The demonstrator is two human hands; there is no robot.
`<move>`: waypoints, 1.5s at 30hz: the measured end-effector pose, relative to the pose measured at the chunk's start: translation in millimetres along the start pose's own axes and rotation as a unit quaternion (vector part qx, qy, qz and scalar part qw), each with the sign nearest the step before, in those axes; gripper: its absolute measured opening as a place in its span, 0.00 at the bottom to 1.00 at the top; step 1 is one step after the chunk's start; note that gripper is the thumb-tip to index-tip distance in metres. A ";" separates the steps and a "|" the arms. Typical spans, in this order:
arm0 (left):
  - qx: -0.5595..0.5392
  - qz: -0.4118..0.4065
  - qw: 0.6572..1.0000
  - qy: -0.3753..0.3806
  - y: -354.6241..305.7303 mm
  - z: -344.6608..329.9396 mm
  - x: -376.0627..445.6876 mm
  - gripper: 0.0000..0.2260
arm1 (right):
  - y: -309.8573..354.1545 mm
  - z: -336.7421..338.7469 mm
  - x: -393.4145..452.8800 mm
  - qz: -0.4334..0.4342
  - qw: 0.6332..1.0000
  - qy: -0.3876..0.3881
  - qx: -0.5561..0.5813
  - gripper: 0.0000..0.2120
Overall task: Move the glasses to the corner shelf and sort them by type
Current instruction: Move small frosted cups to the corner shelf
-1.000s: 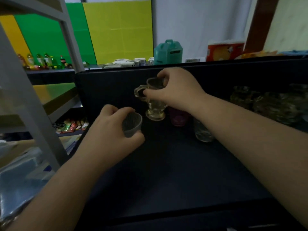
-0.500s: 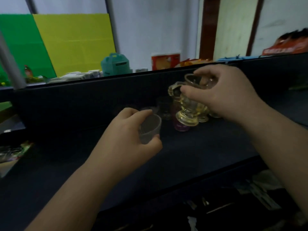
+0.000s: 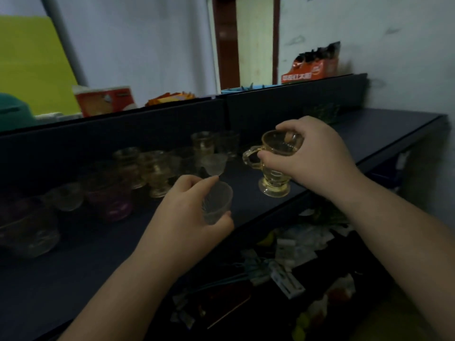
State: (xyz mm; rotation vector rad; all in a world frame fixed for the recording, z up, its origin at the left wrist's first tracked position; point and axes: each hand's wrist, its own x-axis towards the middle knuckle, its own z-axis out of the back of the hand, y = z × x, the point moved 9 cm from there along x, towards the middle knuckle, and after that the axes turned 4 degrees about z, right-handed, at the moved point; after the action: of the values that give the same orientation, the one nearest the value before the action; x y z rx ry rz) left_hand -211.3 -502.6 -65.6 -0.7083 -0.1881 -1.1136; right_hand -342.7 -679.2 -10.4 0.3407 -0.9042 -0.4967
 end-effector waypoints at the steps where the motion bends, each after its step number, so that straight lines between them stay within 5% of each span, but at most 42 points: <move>1: 0.003 -0.003 1.000 -0.004 -9.9 -11.2 8.2 0.33 | -14.1 6.3 2.4 0.000 1.000 0.001 0.000 0.30; 27: -0.002 0.000 1.000 0.030 -141.9 -212.3 222.8 0.34 | -292.5 74.1 112.6 -0.039 0.999 -0.029 -0.017 0.32; 37: 0.045 0.124 0.991 -0.031 -165.5 -277.0 279.5 0.34 | -380.8 68.9 180.5 0.045 0.995 0.071 0.050 0.35; 45: 0.085 0.197 0.976 -0.049 -148.8 -281.1 289.2 0.35 | -368.0 -34.0 257.3 0.074 0.975 0.177 0.113 0.40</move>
State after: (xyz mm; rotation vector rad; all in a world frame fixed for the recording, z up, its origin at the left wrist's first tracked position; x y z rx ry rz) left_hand -266.9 -928.6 -80.5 -0.6152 -0.2126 -0.6754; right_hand -279.2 -1124.2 -37.3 0.5459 -0.6323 -0.1854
